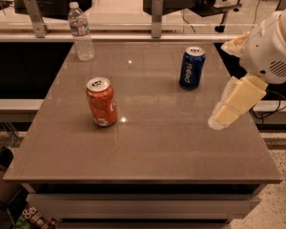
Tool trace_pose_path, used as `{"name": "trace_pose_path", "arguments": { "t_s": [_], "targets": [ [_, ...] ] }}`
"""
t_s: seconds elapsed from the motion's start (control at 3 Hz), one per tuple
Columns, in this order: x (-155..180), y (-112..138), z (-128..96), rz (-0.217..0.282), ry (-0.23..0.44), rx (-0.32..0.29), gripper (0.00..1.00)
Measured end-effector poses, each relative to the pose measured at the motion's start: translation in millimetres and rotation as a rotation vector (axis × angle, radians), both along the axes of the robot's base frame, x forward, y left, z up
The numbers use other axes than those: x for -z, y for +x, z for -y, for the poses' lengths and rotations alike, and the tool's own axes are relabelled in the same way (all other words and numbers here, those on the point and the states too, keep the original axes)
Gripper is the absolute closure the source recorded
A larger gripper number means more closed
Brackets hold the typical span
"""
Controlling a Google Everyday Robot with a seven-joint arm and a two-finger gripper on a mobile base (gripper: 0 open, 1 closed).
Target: Move coke can near water bottle
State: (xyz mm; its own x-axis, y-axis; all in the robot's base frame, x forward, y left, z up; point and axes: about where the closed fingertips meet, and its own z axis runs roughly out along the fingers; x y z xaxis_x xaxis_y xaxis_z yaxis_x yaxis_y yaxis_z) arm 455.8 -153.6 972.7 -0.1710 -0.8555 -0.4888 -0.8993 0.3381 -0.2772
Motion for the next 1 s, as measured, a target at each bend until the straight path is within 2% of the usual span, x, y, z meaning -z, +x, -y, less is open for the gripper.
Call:
{"name": "trace_pose_path", "arguments": {
  "t_s": [0.67,1.0],
  "targets": [
    [26.2,22.8,-73.0,0.02,0.234,-0.061,0.0],
    [39.9,31.2,-105.8,0.038,0.362,-0.065,0.0]
  ]
}}
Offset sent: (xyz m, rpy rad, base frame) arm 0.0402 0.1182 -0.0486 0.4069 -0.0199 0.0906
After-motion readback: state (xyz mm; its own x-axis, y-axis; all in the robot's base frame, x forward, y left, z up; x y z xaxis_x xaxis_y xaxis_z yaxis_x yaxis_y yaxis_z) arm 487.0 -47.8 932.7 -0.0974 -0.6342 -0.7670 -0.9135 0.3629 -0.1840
